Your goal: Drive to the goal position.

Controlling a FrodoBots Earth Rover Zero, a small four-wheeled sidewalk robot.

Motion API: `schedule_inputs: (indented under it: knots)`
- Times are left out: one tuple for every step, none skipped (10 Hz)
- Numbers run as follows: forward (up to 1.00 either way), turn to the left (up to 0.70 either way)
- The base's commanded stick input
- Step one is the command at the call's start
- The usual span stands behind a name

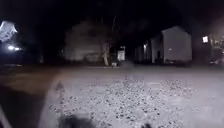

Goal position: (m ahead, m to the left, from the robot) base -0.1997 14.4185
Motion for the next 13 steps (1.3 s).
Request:
schedule_inputs:
  knots:
    - [0.0, 0.0]
    - [0.0, 0.0]
    - [0.0, 0.0]
    - [0.0, 0.0]
    - [0.0, 0.33]
    - [0.0, 0.7]
    - [0.0, 0.7]
    - [0.0, 0.7]
    - [0.0, 0.7]
    - [0.0, 0.7]
    - [0.0, 0.7]
    - [0.0, 0.7]
    - [0.0, 0.7]
